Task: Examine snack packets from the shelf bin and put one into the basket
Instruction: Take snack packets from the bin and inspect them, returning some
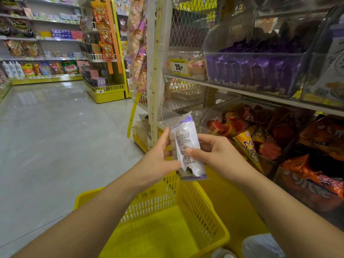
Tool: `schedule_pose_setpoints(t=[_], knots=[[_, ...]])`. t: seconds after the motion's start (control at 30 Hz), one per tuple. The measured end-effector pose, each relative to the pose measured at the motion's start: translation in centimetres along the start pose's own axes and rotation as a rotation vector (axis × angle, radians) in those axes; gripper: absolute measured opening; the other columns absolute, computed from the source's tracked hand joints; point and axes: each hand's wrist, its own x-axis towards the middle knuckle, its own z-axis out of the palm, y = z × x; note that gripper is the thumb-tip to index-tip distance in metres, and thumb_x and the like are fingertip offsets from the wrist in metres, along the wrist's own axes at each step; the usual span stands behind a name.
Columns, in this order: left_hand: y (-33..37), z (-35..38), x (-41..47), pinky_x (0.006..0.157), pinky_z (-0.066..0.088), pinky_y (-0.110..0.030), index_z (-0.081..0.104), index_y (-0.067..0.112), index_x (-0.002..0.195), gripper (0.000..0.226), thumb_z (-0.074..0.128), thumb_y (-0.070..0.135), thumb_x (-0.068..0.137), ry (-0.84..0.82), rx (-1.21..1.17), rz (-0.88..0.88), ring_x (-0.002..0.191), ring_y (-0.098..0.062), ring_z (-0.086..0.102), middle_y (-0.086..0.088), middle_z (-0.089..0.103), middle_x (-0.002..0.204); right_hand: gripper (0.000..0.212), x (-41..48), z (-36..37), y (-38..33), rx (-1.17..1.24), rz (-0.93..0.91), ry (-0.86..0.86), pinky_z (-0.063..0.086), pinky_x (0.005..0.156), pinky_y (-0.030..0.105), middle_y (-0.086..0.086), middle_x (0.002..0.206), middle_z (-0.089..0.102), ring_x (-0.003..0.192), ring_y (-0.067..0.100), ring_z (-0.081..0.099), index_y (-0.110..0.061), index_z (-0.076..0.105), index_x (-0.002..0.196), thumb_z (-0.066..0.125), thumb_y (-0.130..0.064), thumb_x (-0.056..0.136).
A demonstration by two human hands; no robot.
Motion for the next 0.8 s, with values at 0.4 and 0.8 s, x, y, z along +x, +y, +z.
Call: schedule_pose_setpoints(t=[0.4, 0.8], knots=[[2.1, 3.0, -0.6, 0.094, 0.054, -0.043, 0.035, 0.048, 0.141, 0.074, 0.068, 0.055, 0.076, 0.019, -0.06, 0.055, 0.116, -0.013, 0.062, 0.012, 0.061, 0.13, 0.035, -0.3, 0.4, 0.3, 0.208, -0.018, 0.063, 0.058, 0.079, 0.031, 0.0, 0.118, 0.069, 0.099, 0.018, 0.069, -0.02, 0.06, 0.128, 0.041, -0.029, 0.1], [7.9, 3.6, -0.5, 0.082, 0.052, -0.019, 0.059, 0.03, 0.118, 0.038, 0.072, 0.026, 0.082, -0.238, 0.05, 0.112, 0.102, -0.005, 0.068, 0.013, 0.072, 0.111, 0.048, -5.2, -7.0, -7.4, -0.226, -0.159, 0.18, 0.057, 0.085, 0.041, 0.003, 0.118, 0.069, 0.101, 0.025, 0.068, -0.024, 0.057, 0.123, 0.074, -0.012, 0.081]])
